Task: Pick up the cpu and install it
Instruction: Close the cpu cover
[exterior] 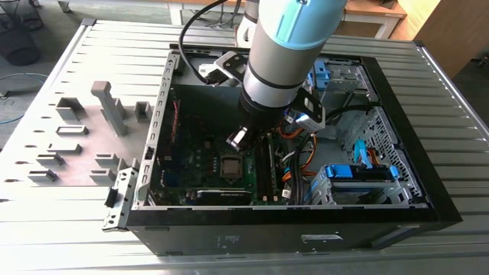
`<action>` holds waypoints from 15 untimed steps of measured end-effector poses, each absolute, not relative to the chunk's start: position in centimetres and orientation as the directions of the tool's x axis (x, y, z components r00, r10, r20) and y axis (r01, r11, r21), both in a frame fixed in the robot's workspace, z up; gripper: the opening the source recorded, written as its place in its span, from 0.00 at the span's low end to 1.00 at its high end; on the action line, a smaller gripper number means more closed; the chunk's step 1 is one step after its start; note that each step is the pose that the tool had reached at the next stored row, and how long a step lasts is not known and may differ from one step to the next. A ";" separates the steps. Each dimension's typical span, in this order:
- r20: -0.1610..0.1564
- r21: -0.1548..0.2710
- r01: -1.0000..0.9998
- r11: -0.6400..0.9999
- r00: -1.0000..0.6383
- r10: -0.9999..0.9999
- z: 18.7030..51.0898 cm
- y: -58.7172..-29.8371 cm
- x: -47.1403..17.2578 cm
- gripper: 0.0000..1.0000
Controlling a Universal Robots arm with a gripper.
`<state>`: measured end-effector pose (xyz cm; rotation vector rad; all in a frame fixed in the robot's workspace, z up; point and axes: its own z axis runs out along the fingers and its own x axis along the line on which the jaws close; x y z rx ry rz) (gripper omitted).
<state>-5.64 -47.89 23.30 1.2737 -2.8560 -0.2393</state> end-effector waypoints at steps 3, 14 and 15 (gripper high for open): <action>-0.057 0.141 -0.739 0.659 -0.670 -0.740 23.3 -47.8 -5.6 0.11; -0.058 0.142 -0.739 0.658 -0.670 -0.740 23.0 -47.6 -5.6 0.11; -0.058 0.142 -0.739 0.658 -0.670 -0.740 23.0 -47.5 -5.6 0.11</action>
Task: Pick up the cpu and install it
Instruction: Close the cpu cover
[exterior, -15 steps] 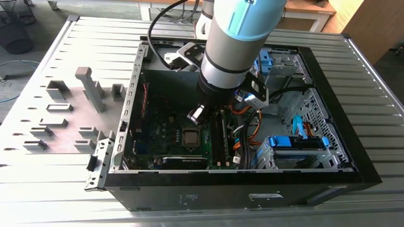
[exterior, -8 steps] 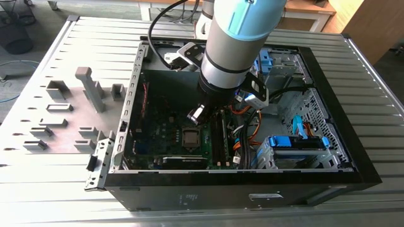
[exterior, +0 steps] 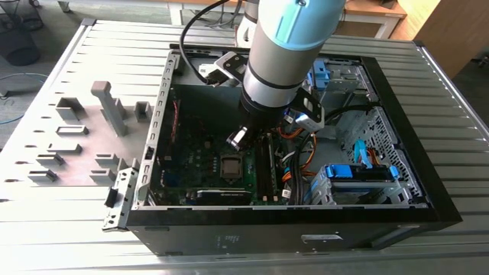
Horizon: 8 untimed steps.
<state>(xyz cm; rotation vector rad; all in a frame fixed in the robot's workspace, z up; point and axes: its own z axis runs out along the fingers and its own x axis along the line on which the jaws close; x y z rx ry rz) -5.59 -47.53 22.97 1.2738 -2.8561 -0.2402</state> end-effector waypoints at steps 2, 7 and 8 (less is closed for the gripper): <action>-0.058 0.142 -0.739 0.658 -0.670 -0.740 22.9 -47.4 -5.5 0.11; -0.058 0.142 -0.739 0.658 -0.670 -0.740 22.8 -47.2 -5.2 0.11; -0.058 0.142 -0.739 0.658 -0.670 -0.740 22.8 -47.2 -5.2 0.11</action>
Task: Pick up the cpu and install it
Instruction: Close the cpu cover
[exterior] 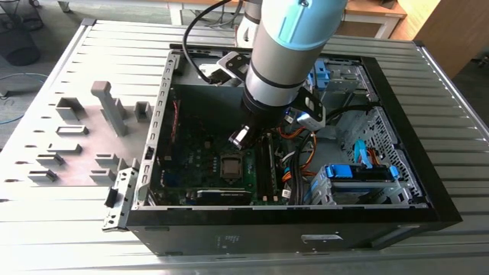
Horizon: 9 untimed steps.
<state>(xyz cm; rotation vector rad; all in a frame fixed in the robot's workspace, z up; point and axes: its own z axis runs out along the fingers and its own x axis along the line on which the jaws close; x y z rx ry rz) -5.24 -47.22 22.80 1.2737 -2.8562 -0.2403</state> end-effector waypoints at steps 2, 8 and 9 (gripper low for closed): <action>-0.057 0.141 -0.739 0.659 -0.670 -0.740 22.9 -47.2 -5.2 0.11; -0.059 0.140 -0.739 0.658 -0.670 -0.740 22.9 -47.3 -5.3 0.11; -0.061 0.137 -0.740 0.658 -0.670 -0.740 22.9 -47.4 -5.5 0.11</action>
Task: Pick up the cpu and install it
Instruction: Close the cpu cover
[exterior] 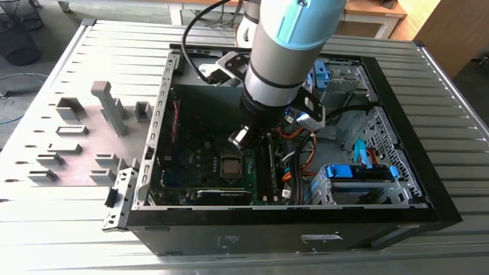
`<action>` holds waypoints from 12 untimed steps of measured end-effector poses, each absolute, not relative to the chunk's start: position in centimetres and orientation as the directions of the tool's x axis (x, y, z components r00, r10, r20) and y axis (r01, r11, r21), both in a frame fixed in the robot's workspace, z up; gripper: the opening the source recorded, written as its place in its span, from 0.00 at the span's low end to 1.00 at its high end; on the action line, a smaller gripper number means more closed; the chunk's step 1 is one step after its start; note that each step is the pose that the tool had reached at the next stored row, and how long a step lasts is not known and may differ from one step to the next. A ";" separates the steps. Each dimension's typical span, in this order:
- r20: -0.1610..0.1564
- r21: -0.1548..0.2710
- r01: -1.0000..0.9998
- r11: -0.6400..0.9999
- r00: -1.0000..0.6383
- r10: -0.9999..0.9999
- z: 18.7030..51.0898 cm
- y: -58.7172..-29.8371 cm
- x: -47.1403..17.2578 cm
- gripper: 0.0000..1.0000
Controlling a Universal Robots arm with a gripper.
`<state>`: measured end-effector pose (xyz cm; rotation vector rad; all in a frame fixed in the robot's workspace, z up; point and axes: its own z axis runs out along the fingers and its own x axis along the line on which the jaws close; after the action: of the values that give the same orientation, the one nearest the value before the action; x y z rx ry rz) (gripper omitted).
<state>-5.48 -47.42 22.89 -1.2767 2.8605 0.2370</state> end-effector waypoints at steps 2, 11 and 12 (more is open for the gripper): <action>-0.066 0.133 -0.741 0.658 -0.669 -0.740 22.9 -47.6 -5.7 0.11; -0.078 0.118 -0.744 0.658 -0.668 -0.740 22.9 -49.0 -7.0 0.11; -0.080 0.117 -0.744 0.658 -0.667 -0.740 22.9 -49.2 -7.2 0.11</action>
<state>-7.21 -49.16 22.90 -1.2703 2.8376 0.2177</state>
